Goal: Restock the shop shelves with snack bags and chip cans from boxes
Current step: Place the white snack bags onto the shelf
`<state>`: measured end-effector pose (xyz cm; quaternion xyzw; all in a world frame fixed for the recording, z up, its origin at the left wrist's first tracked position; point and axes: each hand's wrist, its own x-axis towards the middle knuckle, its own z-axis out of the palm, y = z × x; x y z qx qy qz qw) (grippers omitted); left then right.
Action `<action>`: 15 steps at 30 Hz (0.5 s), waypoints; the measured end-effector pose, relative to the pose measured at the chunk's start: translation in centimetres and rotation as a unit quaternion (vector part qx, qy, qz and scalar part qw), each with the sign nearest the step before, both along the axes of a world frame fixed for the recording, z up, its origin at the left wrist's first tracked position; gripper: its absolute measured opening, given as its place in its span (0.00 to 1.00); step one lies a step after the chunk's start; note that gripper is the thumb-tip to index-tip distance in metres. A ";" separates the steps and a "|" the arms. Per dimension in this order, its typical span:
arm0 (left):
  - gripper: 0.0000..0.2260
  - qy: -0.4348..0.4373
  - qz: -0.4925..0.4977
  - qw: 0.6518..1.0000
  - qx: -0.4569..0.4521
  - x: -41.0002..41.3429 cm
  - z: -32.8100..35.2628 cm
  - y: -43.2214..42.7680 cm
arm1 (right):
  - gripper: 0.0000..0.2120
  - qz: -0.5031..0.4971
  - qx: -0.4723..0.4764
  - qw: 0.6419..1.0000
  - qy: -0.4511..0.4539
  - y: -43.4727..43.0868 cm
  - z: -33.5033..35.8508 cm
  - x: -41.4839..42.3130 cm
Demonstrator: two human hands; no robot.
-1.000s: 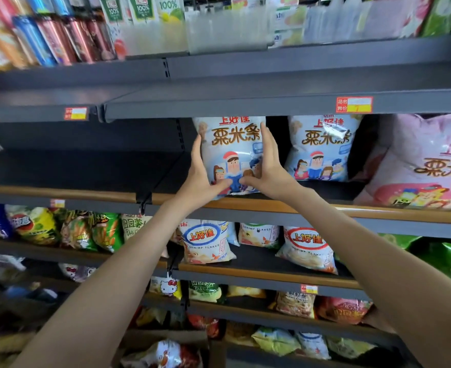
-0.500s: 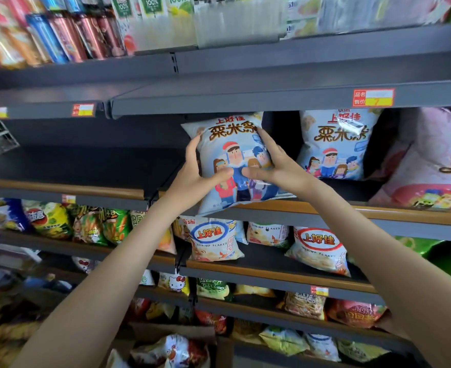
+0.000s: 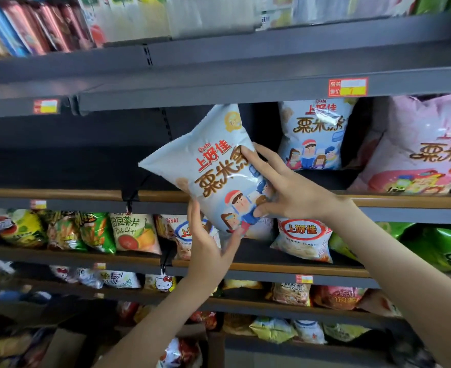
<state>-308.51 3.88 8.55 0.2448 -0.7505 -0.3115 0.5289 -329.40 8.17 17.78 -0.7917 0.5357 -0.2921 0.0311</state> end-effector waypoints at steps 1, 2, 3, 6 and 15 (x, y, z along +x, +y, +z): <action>0.41 0.008 -0.005 1.000 -0.010 0.1 -0.1 0.0 | 0.56 0.001 -0.017 0.999 0.030 -0.1 -0.1 0.2; 0.42 0.011 -0.012 0.999 -0.029 0.3 -0.3 -0.1 | 0.57 0.000 -0.028 0.998 0.055 -0.3 -0.2 0.3; 0.44 0.009 -0.012 0.999 -0.048 0.7 -0.7 -0.5 | 0.57 0.001 -0.039 0.996 0.079 -0.5 -0.6 0.4; 0.44 -0.022 0.030 0.998 -0.044 2.3 -2.0 -1.7 | 0.58 0.015 -0.097 0.986 0.135 -1.1 -2.7 1.4; 0.40 -0.107 0.061 0.956 -0.268 5.6 -0.2 -4.6 | 0.51 0.026 -0.115 0.981 -0.155 -1.3 -3.9 4.5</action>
